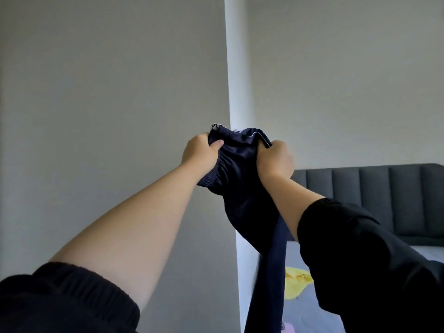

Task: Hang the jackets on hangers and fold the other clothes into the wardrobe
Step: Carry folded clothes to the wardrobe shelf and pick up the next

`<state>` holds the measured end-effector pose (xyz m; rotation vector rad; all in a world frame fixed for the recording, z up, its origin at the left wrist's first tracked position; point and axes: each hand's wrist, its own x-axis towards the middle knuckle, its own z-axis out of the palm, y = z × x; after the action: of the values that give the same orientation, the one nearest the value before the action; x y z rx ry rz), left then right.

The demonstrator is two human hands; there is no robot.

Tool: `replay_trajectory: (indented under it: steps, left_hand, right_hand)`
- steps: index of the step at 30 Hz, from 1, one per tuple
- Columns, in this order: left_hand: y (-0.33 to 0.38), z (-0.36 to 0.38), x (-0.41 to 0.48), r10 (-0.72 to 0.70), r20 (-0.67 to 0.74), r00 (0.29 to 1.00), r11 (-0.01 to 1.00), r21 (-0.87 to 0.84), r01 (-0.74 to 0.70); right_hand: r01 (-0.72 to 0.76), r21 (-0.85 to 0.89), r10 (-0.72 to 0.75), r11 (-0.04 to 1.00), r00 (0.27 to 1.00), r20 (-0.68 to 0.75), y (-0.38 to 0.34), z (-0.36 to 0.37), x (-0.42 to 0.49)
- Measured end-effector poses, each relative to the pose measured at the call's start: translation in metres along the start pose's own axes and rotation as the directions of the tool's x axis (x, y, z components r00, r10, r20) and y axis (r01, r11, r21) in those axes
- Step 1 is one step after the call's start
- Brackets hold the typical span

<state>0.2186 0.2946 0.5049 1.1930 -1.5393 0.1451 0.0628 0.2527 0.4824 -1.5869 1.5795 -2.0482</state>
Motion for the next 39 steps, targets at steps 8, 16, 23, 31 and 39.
replay_trajectory:
  steps: [8,16,23,31,39]
  left_hand:
    - [0.07,0.081,-0.001,-0.07,0.197,0.978,0.849,-0.502,0.162]
    - [-0.017,0.105,-0.032,-0.351,0.364,0.863,0.65,-0.569,0.504]
    - [-0.197,0.111,-0.101,-0.639,0.338,0.691,0.735,0.002,0.678]
    - [-0.32,0.156,-0.206,-0.727,0.333,0.6,0.638,0.65,0.412]
    - [-0.349,0.212,-0.278,-0.729,0.355,0.585,0.618,0.71,0.339]
  right_hand:
    - [0.184,-0.424,-0.275,0.887,0.947,-0.165,-0.032,-0.09,0.069]
    - [0.403,-0.617,-0.364,0.676,0.911,0.197,0.039,-0.012,0.058]
    - [0.332,-0.496,0.215,0.802,0.615,0.759,0.202,0.109,-0.038]
    - [0.363,-0.55,0.404,0.753,0.405,0.82,0.354,0.165,-0.181]
    - [0.321,-0.645,0.591,0.693,0.259,0.764,0.466,0.121,-0.299]
